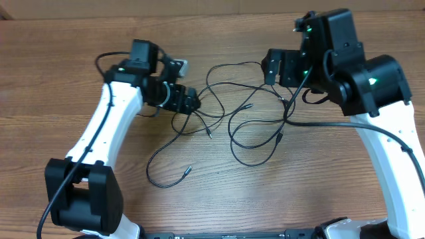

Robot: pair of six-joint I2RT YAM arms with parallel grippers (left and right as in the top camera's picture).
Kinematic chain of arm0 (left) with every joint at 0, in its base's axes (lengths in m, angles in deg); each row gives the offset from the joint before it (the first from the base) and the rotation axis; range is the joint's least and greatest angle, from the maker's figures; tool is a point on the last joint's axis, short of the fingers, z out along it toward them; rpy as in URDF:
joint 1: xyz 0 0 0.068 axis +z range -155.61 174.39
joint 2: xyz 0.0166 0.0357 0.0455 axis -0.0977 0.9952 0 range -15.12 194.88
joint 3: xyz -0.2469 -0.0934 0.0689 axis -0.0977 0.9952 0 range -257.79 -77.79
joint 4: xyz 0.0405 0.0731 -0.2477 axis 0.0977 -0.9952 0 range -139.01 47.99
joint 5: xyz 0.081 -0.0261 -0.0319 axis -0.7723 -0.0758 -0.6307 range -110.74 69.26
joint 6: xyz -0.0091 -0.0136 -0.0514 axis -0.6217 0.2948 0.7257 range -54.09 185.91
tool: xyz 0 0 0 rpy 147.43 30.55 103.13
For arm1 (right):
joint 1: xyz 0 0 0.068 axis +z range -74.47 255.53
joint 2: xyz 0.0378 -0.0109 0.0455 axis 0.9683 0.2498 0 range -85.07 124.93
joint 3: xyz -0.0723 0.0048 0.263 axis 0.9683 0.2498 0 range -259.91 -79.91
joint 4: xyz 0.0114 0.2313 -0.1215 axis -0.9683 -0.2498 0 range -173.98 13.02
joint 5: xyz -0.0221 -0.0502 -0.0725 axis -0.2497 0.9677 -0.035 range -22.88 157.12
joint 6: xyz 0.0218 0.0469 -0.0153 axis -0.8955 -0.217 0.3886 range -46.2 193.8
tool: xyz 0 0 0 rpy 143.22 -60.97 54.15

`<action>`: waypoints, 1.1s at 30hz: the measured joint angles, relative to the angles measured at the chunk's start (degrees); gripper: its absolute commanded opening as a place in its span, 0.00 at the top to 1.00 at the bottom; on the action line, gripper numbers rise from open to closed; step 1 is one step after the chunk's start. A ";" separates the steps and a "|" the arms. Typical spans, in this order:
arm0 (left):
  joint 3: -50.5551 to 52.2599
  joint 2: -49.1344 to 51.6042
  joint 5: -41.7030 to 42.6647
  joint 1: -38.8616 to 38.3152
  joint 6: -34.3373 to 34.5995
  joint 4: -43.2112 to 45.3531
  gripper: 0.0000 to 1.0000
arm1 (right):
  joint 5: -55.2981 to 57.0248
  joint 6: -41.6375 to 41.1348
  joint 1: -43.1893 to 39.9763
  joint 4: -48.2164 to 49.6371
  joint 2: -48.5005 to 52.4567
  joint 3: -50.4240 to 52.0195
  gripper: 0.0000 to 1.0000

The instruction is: Untangle cables

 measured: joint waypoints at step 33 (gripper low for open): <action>-3.17 18.14 -20.79 -10.47 -1.07 18.10 0.96 | -0.87 -1.14 -11.13 -9.01 0.76 0.00 0.00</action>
